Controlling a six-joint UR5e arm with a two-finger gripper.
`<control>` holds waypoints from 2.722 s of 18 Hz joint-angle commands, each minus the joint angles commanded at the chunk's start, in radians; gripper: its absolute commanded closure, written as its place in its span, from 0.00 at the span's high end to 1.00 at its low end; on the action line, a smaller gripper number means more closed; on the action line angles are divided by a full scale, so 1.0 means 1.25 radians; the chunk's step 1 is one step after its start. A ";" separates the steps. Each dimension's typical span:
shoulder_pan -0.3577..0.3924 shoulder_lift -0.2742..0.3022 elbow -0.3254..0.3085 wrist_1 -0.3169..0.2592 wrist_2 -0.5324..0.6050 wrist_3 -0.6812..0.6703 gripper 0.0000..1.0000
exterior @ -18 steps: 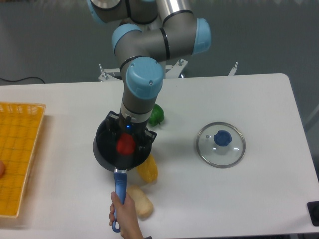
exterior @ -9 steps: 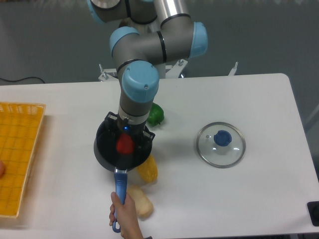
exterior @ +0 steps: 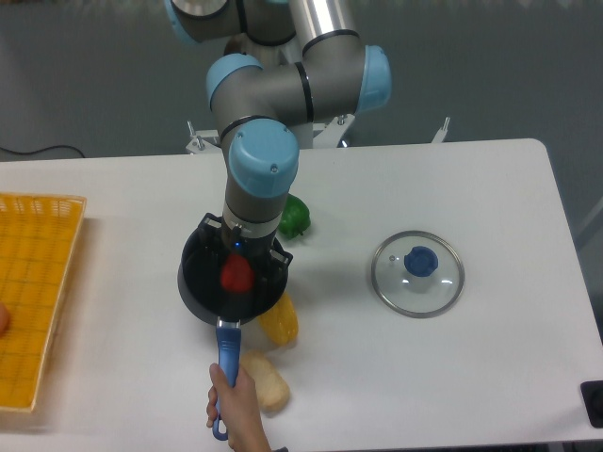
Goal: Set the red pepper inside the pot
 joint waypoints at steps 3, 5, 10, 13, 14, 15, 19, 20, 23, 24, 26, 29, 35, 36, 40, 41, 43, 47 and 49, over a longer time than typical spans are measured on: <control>0.000 0.000 0.000 0.000 0.005 0.001 0.64; -0.001 0.000 0.000 0.000 0.006 0.001 0.69; -0.010 -0.006 0.000 0.000 0.018 0.002 0.81; -0.010 -0.005 0.001 0.000 0.018 0.004 0.88; -0.010 -0.004 0.002 0.001 0.018 0.005 0.92; -0.010 -0.002 0.002 0.001 0.018 0.009 0.98; -0.007 0.005 0.010 -0.001 0.048 0.027 1.00; -0.006 0.010 0.010 -0.001 0.059 0.037 1.00; 0.000 0.015 0.012 0.000 0.067 0.094 1.00; 0.005 0.018 0.016 -0.002 0.075 0.109 1.00; 0.029 0.021 0.018 -0.011 0.088 0.128 1.00; 0.059 0.042 0.018 -0.006 0.107 0.250 1.00; 0.140 0.049 0.018 -0.010 0.108 0.546 1.00; 0.159 0.049 0.021 -0.009 0.107 0.572 1.00; 0.199 0.042 0.047 -0.016 0.108 0.678 1.00; 0.209 0.038 0.047 -0.015 0.109 0.698 1.00; 0.227 0.037 0.045 -0.015 0.120 0.730 1.00; 0.276 0.027 0.044 -0.016 0.140 0.794 1.00; 0.297 0.015 0.042 -0.015 0.152 0.823 1.00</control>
